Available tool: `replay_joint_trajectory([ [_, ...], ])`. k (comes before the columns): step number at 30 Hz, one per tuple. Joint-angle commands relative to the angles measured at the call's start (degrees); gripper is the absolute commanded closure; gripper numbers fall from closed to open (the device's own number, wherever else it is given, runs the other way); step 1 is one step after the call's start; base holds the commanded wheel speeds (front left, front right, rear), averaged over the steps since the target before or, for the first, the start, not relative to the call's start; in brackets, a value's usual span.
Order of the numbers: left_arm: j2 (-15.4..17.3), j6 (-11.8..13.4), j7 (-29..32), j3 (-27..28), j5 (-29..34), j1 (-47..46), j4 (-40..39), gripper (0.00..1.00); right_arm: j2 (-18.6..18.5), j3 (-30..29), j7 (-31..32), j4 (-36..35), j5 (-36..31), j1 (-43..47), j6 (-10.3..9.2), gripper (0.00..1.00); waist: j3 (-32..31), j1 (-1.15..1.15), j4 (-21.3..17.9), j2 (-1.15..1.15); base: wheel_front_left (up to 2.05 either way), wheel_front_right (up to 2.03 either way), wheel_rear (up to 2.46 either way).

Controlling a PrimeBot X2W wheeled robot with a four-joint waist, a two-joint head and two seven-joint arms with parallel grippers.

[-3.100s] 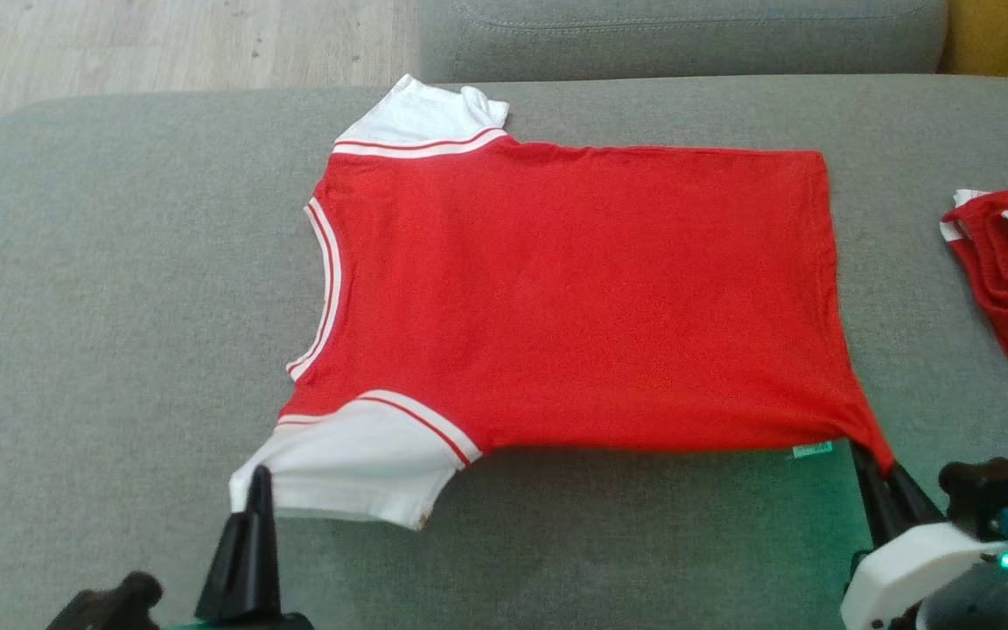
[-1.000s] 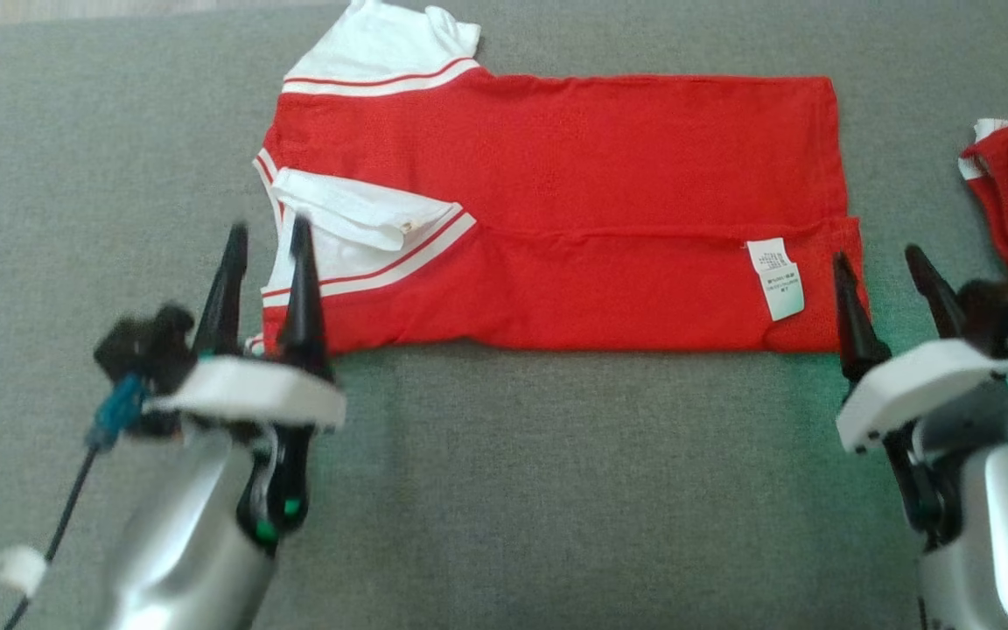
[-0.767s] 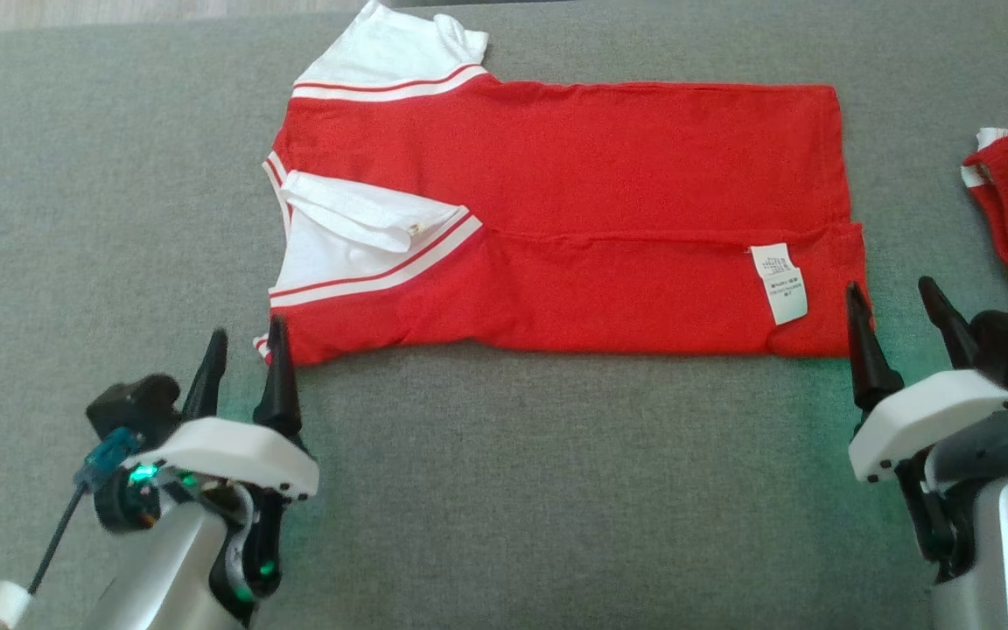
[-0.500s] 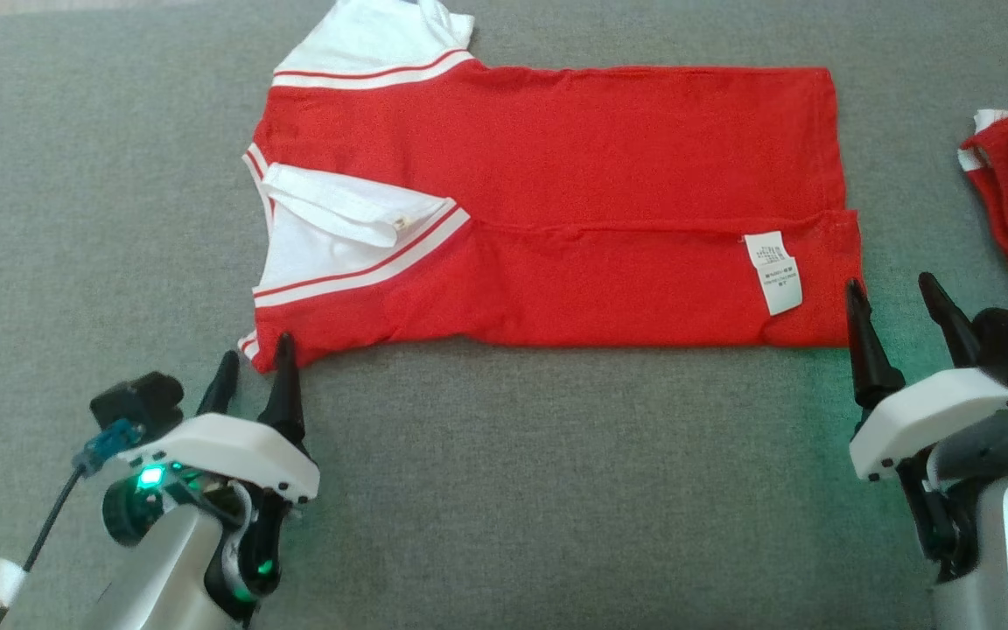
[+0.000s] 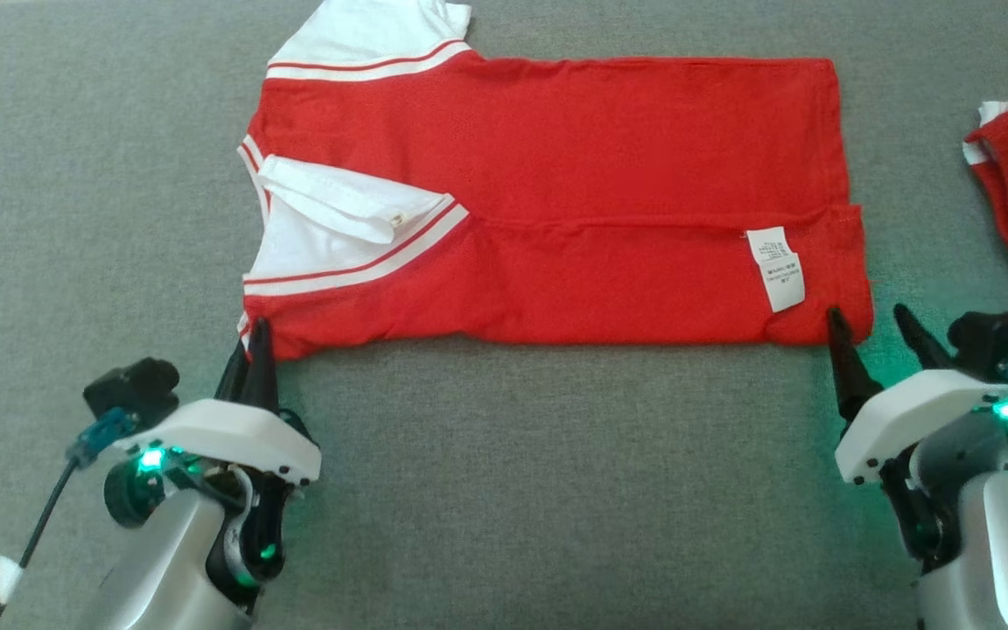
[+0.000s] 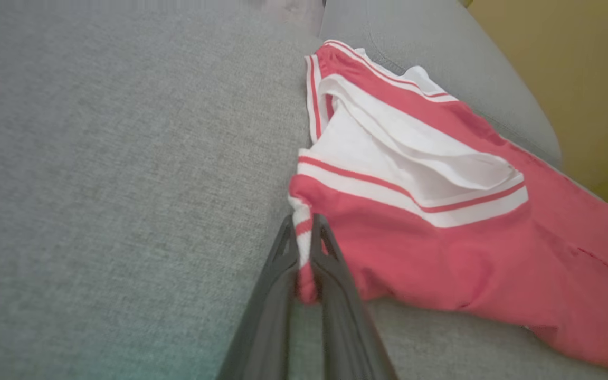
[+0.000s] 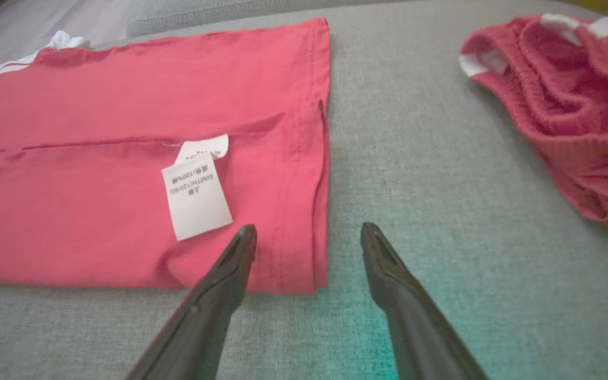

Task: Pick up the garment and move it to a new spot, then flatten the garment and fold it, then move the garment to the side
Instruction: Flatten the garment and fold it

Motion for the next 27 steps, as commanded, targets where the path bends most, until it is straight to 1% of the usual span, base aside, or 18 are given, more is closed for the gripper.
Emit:
replay_joint_trajectory([
  [1, 1.22, -0.37, -0.88, 2.47, 0.49, -1.64, -2.11, 1.00, -0.29, 0.92, 0.00, -0.94, 0.78, -1.86, -0.04, 0.00, -0.09, 0.00, 0.25, 0.00, 0.00, 0.00, 0.00],
  [2, 1.39, -0.29, -1.44, 2.56, 0.74, -1.51, -2.95, 1.00, -0.29, 0.79, 0.24, 1.67, 2.28, -2.52, -0.04, 0.03, -0.18, 0.00, 0.54, 0.00, 0.00, 0.00, 0.00],
  [3, 1.48, -0.28, -1.63, 2.56, 0.83, -1.41, -3.44, 1.00, -0.29, 0.81, 0.19, 2.96, 2.75, -2.92, -0.04, 0.24, -0.21, 0.00, 0.67, 0.00, 0.00, 0.00, 0.00],
  [4, 1.55, -0.27, -1.82, 2.57, 0.90, -1.29, -3.93, 1.00, -0.29, 0.78, 0.15, 4.31, 3.36, -3.31, -0.04, 0.50, -0.26, 0.00, 0.84, 0.00, 0.00, 0.00, 0.00],
  [6, 1.73, -0.05, -2.20, 2.59, 1.16, -1.02, -4.89, 1.00, -0.29, 0.84, -0.06, 6.82, 4.94, -4.07, -0.04, 0.76, -0.45, 0.00, 1.15, 0.00, 0.00, 0.00, 0.00],
  [7, 1.83, 0.05, -2.40, 2.58, 1.31, -0.84, -5.36, 1.00, -0.29, 0.87, -0.36, 7.78, 5.22, -4.39, -0.04, 0.93, -0.61, 0.00, 1.28, 0.00, 0.00, 0.00, 0.00],
  [8, 1.95, 0.13, -2.61, 2.60, 1.41, -0.62, -5.86, 1.00, -0.29, 0.92, -0.88, 8.43, 5.73, -4.70, -0.04, 1.00, -0.81, 0.00, 1.37, 0.00, 0.00, 0.00, 0.00],
  [10, 2.30, 0.29, -3.02, 2.73, 1.58, -0.03, -7.00, 1.00, -0.29, 0.88, -1.81, 9.27, 7.06, -5.02, -0.04, 1.00, -1.40, 0.00, 1.42, 0.00, 0.00, 0.00, 0.00],
  [12, 2.83, 0.44, -3.36, 2.83, 1.79, 0.77, -8.42, 1.00, -0.29, 0.42, -2.73, 9.13, 6.74, -4.84, -0.04, 1.00, -2.24, 0.00, 1.47, 0.00, 0.00, 0.00, 0.00],
  [15, 4.18, 1.29, -3.70, 3.08, 2.19, 3.37, -12.44, 1.00, -0.29, -0.22, -3.24, 6.31, 7.38, -3.08, -0.04, 1.00, -4.51, 0.00, 1.68, 0.00, 0.00, 0.00, 0.00],
  [18, 5.32, 2.44, -3.50, 2.94, 2.55, 6.48, -16.38, 1.00, -0.29, 0.05, -2.15, 2.36, 8.10, -0.24, -0.04, 1.00, -6.56, 0.00, 1.90, 0.00, 0.00, 0.00, 0.00],
  [19, 5.32, 2.44, -3.50, 2.94, 2.55, 6.48, -16.38, 1.00, -0.29, 0.05, -2.15, 2.36, 8.10, -0.24, -0.04, 1.00, -6.56, 0.00, 1.90, 0.00, 0.00, 0.00, 0.00],
  [23, 6.61, 4.62, -2.74, 2.53, 2.46, 12.61, -23.05, 1.00, -0.29, -0.59, 0.73, -4.36, 7.40, 5.86, -0.04, 1.00, -8.98, 0.00, 2.34, 0.00, 0.00, 0.00, 0.00],
  [27, 7.55, 7.37, -1.62, 0.94, 2.36, 20.88, -28.39, 1.00, -0.29, -1.79, 3.78, -9.55, 6.46, 13.00, -0.04, 1.00, -10.27, 0.00, 2.59, 0.00, 0.00, 0.00, 0.00],
])
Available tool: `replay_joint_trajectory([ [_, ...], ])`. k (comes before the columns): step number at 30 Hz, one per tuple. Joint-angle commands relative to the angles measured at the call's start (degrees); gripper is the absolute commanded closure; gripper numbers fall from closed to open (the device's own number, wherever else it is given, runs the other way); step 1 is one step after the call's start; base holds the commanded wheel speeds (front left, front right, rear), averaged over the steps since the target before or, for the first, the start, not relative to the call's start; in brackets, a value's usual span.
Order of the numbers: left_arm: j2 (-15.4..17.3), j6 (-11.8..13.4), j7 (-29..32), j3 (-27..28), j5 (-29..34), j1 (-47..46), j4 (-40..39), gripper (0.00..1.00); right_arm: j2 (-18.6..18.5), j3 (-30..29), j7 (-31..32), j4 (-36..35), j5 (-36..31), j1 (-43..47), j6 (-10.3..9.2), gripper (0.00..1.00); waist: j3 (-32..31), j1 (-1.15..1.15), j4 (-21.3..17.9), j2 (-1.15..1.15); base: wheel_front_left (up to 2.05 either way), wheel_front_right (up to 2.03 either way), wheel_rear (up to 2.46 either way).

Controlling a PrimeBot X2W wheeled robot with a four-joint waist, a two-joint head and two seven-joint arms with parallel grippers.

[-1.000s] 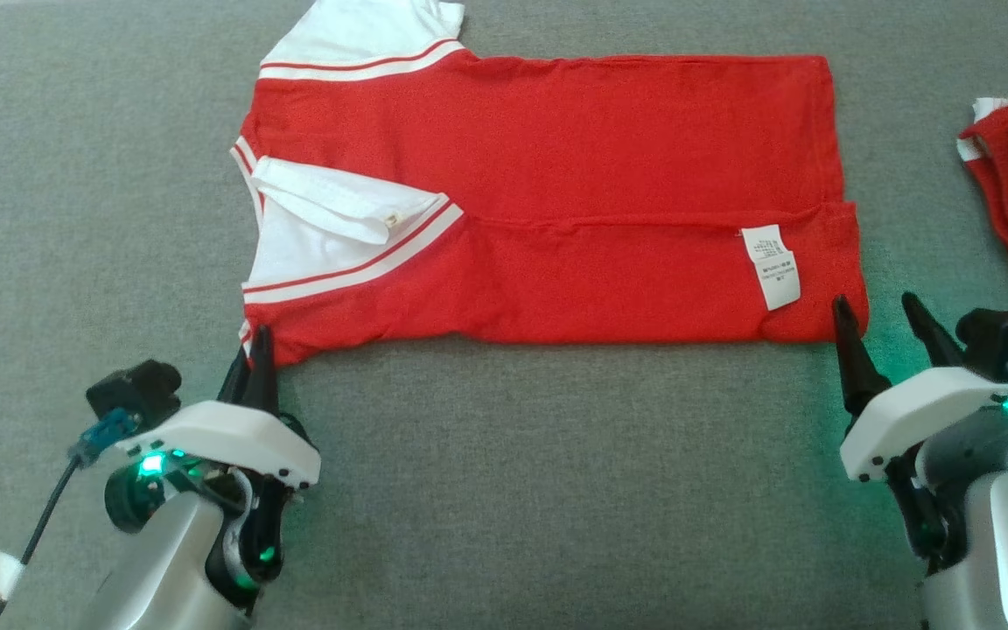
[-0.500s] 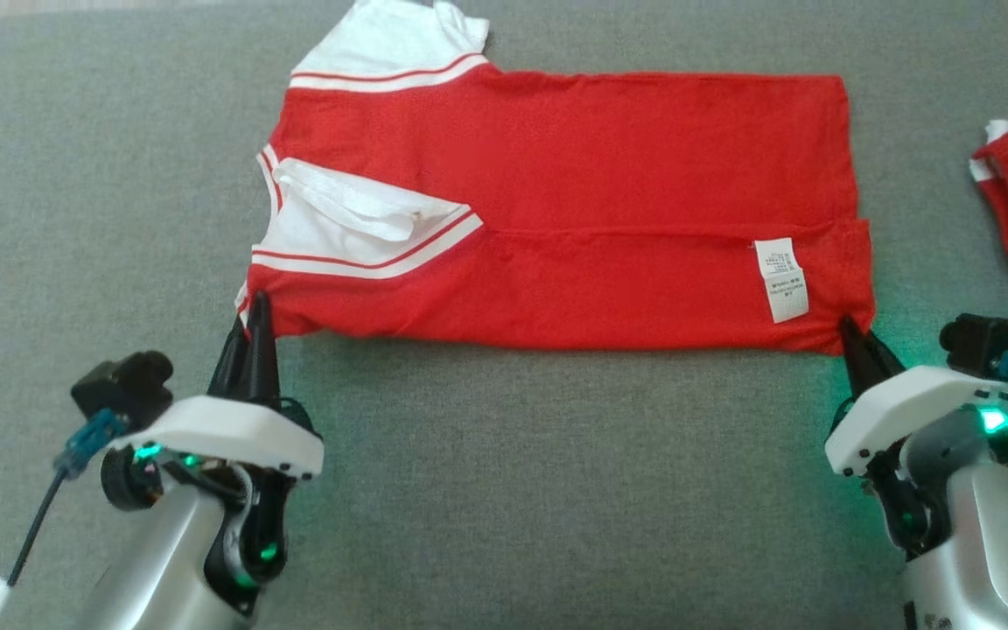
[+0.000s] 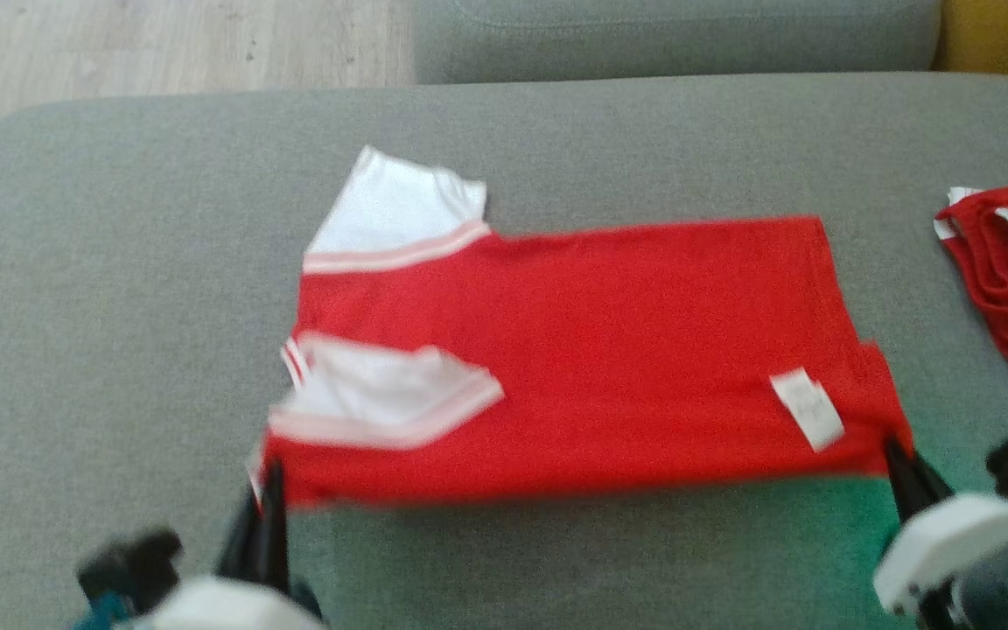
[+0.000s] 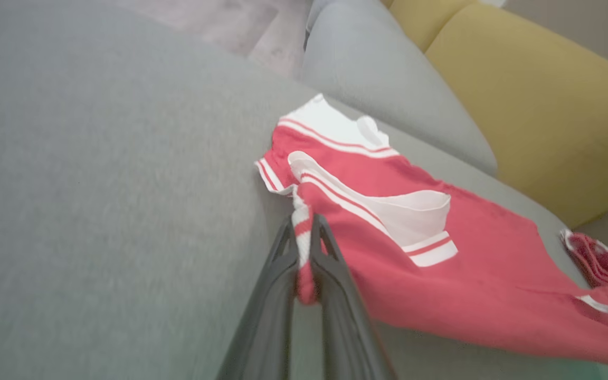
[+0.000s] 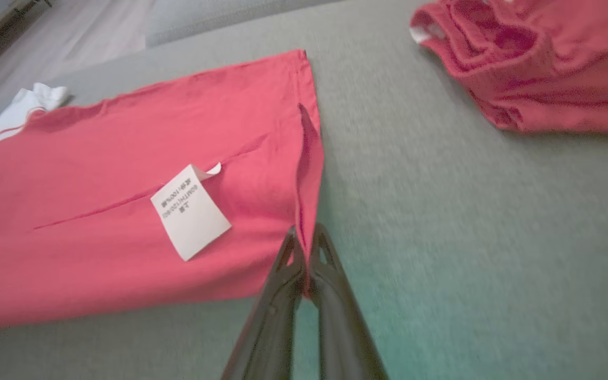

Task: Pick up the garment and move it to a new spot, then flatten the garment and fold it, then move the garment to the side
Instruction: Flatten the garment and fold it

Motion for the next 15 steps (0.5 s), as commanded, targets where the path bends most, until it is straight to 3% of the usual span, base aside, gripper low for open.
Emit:
replay_joint_trajectory([
  [1, 1.37, 0.74, 0.27, 1.10, 0.02, 1.09, -2.99, 1.00, -0.39, 0.28, 0.55, -3.09, 0.00, 0.64, -0.04, 1.00, -0.47, 0.01, 0.26, 0.00, 0.00, 0.00, 0.00],
  [9, 0.56, 2.14, 0.65, -1.20, -1.55, 8.98, -4.36, 1.00, -0.39, 0.31, 1.68, -3.86, 0.31, 6.94, -0.04, 1.00, -0.19, 0.01, 0.22, 0.00, 0.00, 0.00, 0.00],
  [10, 0.44, 2.05, 0.63, -1.25, -1.70, 9.04, -3.65, 1.00, -0.39, 0.41, 1.44, -3.51, 0.07, 7.00, -0.04, 0.91, -0.12, 0.01, 0.15, 0.00, 0.00, 0.00, 0.00],
  [11, 0.35, 1.91, 0.56, -1.31, -1.73, 8.95, -2.87, 1.00, -0.39, 0.53, 1.17, -3.13, -0.13, 6.97, -0.04, 0.69, -0.06, 0.01, 0.06, 0.00, 0.00, 0.00, 0.00],
  [12, 0.18, 1.72, 0.41, -1.31, -1.83, 8.79, -2.12, 0.85, -0.39, 0.66, 0.94, -2.80, -0.29, 6.89, -0.04, 0.26, 0.00, 0.01, -0.05, 0.00, 0.00, 0.00, 0.00],
  [13, 0.11, 1.56, 0.21, -1.26, -1.81, 8.60, -1.39, 0.56, -0.39, 0.82, 0.74, -2.55, -0.42, 6.80, -0.04, 0.00, 0.06, 0.01, -0.24, 0.00, 0.00, 0.00, 0.00],
  [14, 0.11, 1.44, -0.06, -1.16, -1.69, 8.36, -0.78, 0.13, -0.39, 0.95, 0.59, -2.40, -0.50, 6.71, -0.04, 0.00, 0.15, 0.01, -0.45, 0.00, 0.00, 0.00, 0.00],
  [15, 0.14, 1.32, -0.26, -1.01, -1.64, 8.08, -0.32, 0.00, -0.39, 0.98, 0.42, -2.37, -0.54, 6.65, -0.04, 0.00, 0.21, 0.01, -0.65, 0.00, 0.00, 0.00, 0.00],
])
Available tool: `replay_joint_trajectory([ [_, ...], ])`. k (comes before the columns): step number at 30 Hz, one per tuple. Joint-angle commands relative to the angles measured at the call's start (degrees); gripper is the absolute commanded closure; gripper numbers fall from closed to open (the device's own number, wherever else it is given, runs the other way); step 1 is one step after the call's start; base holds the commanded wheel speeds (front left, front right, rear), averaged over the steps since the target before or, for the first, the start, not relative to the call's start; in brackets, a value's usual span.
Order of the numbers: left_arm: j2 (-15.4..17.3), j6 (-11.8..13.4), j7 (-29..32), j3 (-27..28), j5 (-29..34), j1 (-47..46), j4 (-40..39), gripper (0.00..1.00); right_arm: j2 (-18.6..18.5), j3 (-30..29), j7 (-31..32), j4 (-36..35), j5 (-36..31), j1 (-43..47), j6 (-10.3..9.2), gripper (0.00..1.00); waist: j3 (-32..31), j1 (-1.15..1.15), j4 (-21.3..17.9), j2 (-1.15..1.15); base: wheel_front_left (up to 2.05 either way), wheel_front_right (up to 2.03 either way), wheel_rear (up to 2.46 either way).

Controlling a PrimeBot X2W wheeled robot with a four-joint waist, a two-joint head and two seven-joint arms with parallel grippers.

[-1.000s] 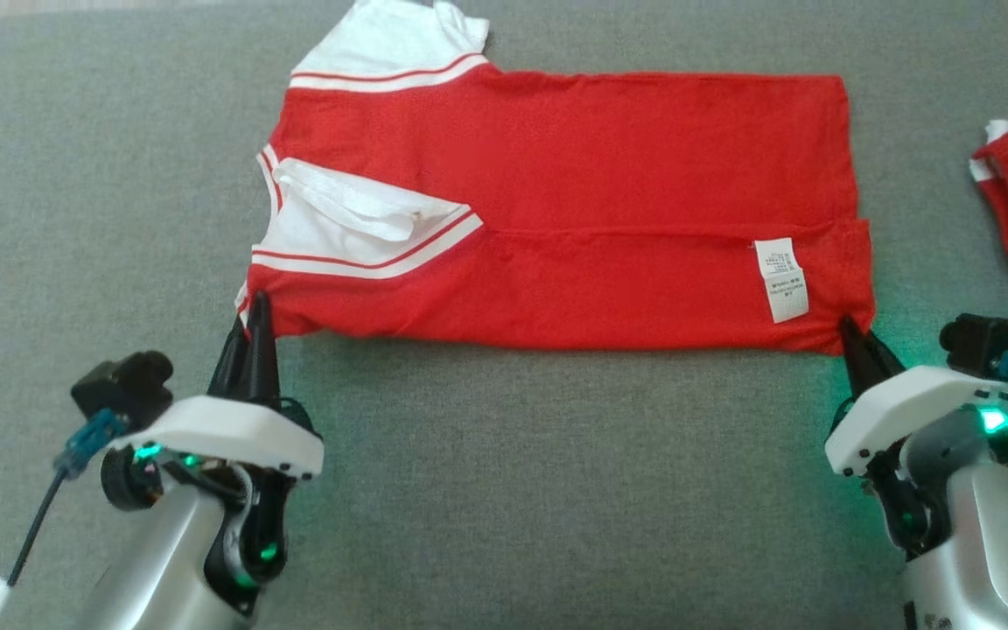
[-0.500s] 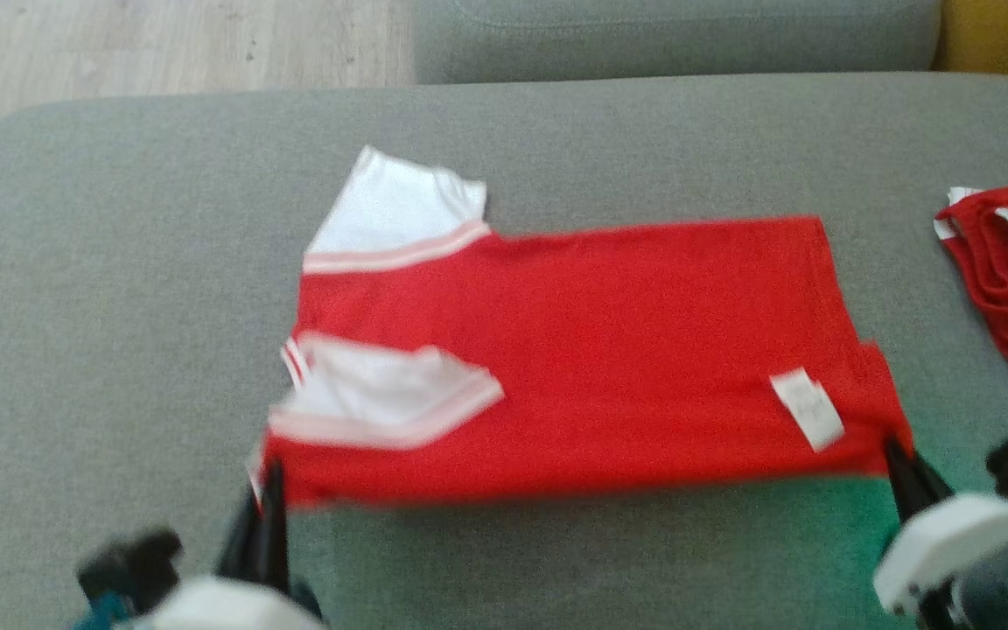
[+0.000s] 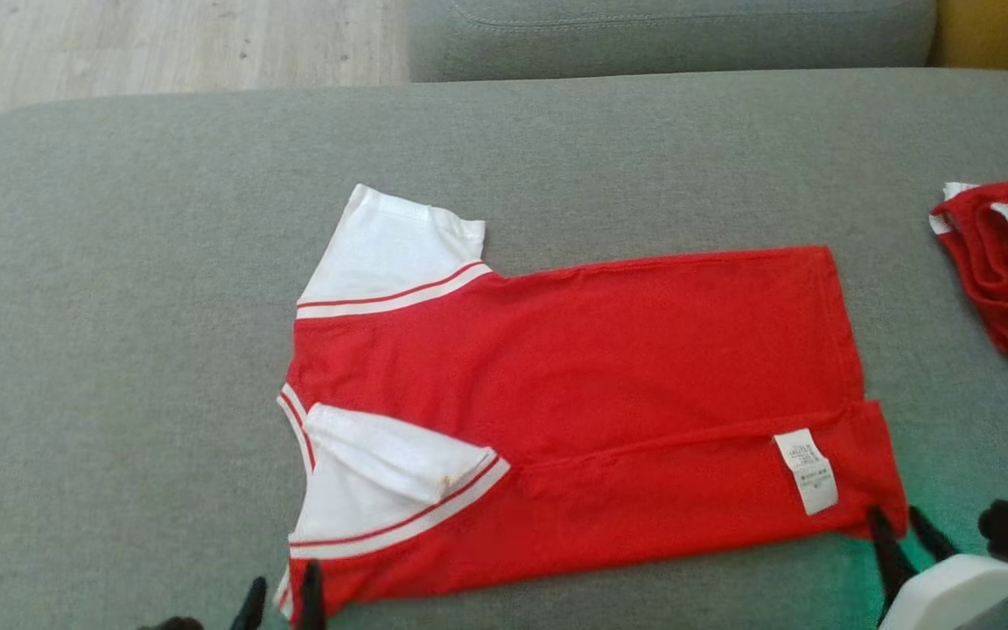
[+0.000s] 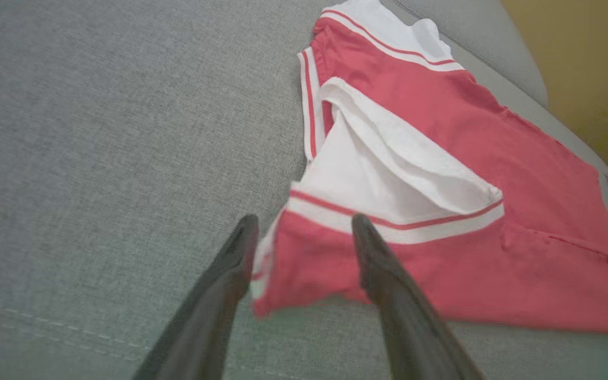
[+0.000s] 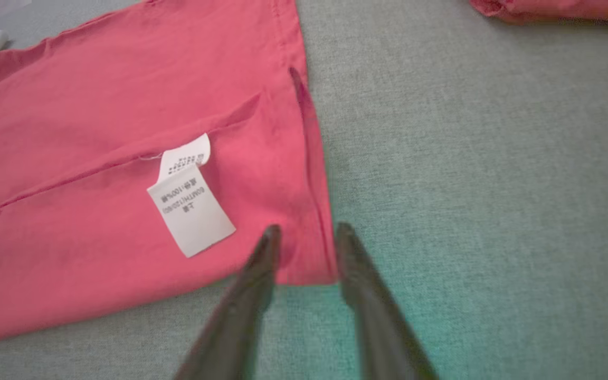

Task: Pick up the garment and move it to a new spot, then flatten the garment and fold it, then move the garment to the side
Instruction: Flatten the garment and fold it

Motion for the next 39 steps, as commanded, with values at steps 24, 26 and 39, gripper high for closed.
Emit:
replay_joint_trajectory([
  [24, 14.52, -14.41, 24.96, 2.38, 6.54, -55.48, 11.85, 0.00, -0.55, 9.71, 0.57, -11.86, -7.79, -21.92, -0.04, 0.00, 11.64, 0.00, -7.92, 0.00, 0.00, 0.00, 0.00],
  [26, 14.42, -15.41, 26.55, 1.86, 6.62, -58.35, 15.50, 0.00, -0.55, 10.86, 0.90, -12.07, -8.01, -23.77, -0.04, 0.00, 13.13, 0.00, -8.99, 0.00, 0.00, 0.00, 0.00],
  [39, 15.89, -18.46, 30.64, 0.71, 5.92, -62.72, 28.99, 0.00, -0.55, 15.53, 0.25, -10.20, -8.42, -30.39, -0.04, 0.00, 19.18, 0.00, -13.56, 0.00, 0.00, 0.00, 0.00],
])
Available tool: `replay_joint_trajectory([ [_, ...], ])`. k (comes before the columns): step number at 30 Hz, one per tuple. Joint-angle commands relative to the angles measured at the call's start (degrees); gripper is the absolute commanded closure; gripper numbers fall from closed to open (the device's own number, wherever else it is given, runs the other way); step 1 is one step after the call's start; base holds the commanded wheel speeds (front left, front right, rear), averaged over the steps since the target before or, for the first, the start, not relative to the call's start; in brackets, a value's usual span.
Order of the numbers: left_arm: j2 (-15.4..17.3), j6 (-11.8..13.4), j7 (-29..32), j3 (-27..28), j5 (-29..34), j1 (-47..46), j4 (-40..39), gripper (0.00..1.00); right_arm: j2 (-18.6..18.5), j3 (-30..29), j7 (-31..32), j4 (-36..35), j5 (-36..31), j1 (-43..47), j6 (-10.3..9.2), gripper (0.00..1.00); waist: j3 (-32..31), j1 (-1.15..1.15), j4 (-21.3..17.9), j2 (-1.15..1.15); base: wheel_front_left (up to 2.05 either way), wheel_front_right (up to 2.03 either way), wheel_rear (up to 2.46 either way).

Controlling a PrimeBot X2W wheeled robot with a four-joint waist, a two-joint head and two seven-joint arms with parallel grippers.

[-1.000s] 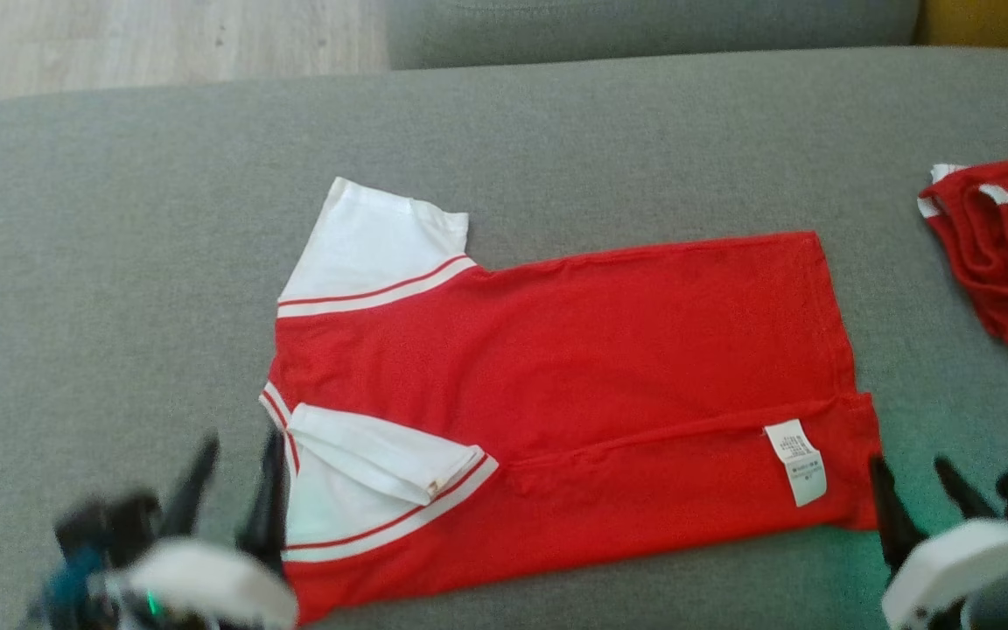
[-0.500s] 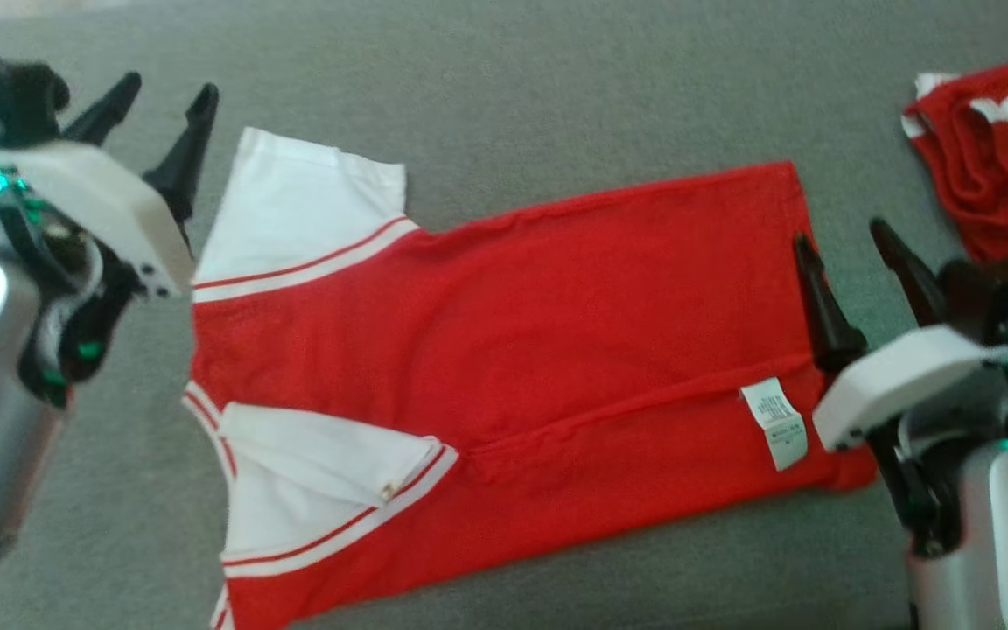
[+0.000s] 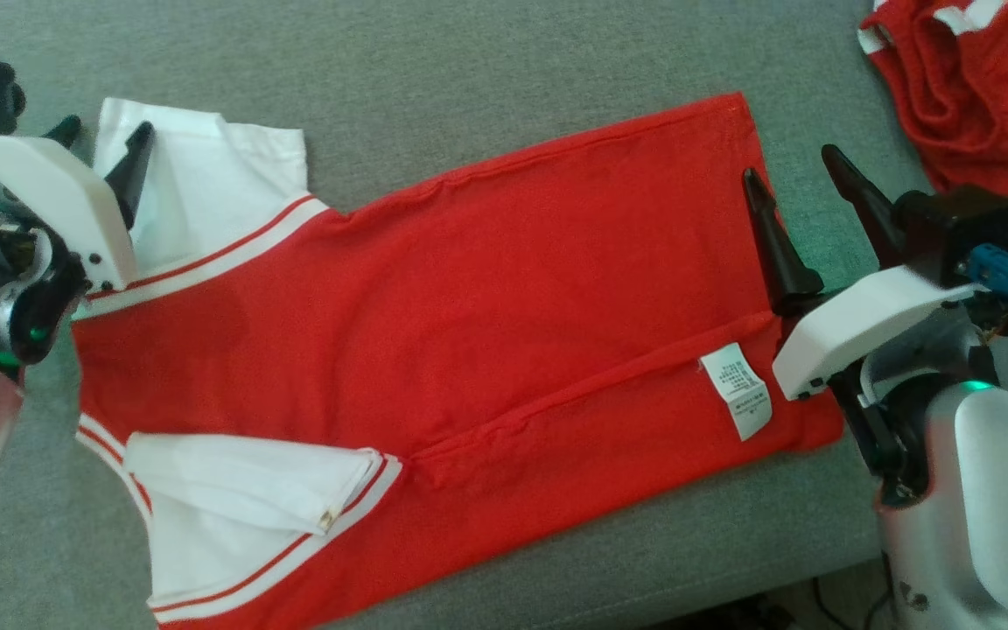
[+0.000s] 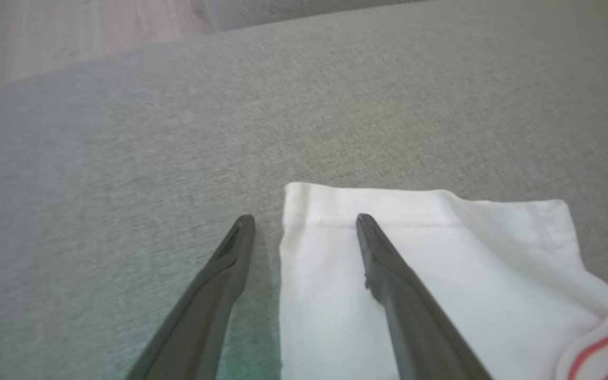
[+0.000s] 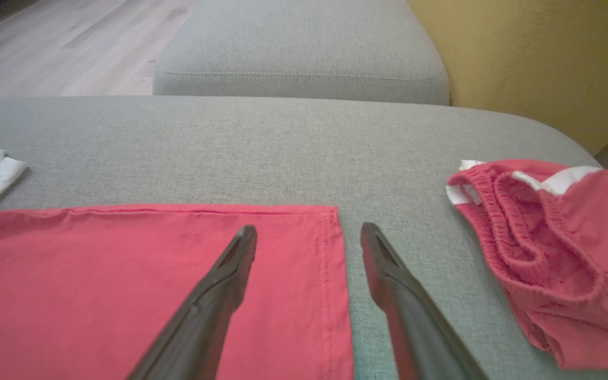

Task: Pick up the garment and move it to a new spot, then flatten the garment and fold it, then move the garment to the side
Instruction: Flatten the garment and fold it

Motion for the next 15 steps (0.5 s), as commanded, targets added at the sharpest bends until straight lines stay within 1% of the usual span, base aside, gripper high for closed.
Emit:
replay_joint_trajectory([
  [1, 3.39, -1.07, 0.90, 2.08, -0.31, -3.14, -0.98, 0.00, -0.30, 1.23, -0.55, -1.66, -0.02, -1.10, -0.04, 0.00, 0.78, -0.02, -0.72, 0.00, 0.00, 0.00, 0.00],
  [5, 3.57, -3.14, 2.59, 0.68, -0.41, -3.70, -0.68, 0.00, -0.30, 1.33, -1.01, -1.03, 0.17, -1.34, -0.04, 0.00, 1.40, -0.02, -1.07, 0.00, 0.00, 0.00, 0.00],
  [9, 3.66, -3.62, 3.61, -0.71, 0.62, -4.47, -0.38, 0.01, -0.30, 1.53, -1.26, -0.52, 0.26, -1.87, -0.04, 0.00, 1.90, -0.02, -1.23, 0.00, 0.00, 0.00, 0.00],
  [10, 3.64, -3.58, 3.63, -0.89, 0.87, -4.66, -0.23, 0.19, -0.30, 1.63, -1.28, -0.41, 0.24, -2.10, -0.04, 0.00, 2.00, -0.02, -1.26, 0.00, 0.00, 0.00, 0.00],
  [11, 3.59, -3.55, 3.62, -1.00, 1.00, -4.82, -0.04, 0.56, -0.30, 1.76, -1.29, -0.32, 0.19, -2.37, -0.04, 0.00, 2.07, -0.02, -1.28, 0.00, 0.00, 0.00, 0.00],
  [12, 3.53, -3.54, 3.63, -1.10, 1.08, -4.97, 0.12, 0.75, -0.30, 1.85, -1.27, -0.21, 0.15, -2.64, -0.04, 0.00, 2.14, -0.02, -1.26, 0.00, 0.00, 0.00, 0.00],
  [13, 3.37, -3.37, 3.30, -1.27, 1.46, -5.34, 0.34, 1.00, -0.30, 2.02, -1.10, 0.15, -0.17, -3.31, -0.04, 0.00, 2.19, -0.02, -1.09, 0.00, 0.00, 0.00, 0.00],
  [15, 3.14, -3.12, 2.26, -1.14, 1.85, -5.78, 0.35, 1.00, -0.30, 2.01, -0.74, 0.83, -0.70, -4.22, -0.04, 0.00, 1.99, -0.02, -0.62, 0.00, 0.00, 0.00, 0.00],
])
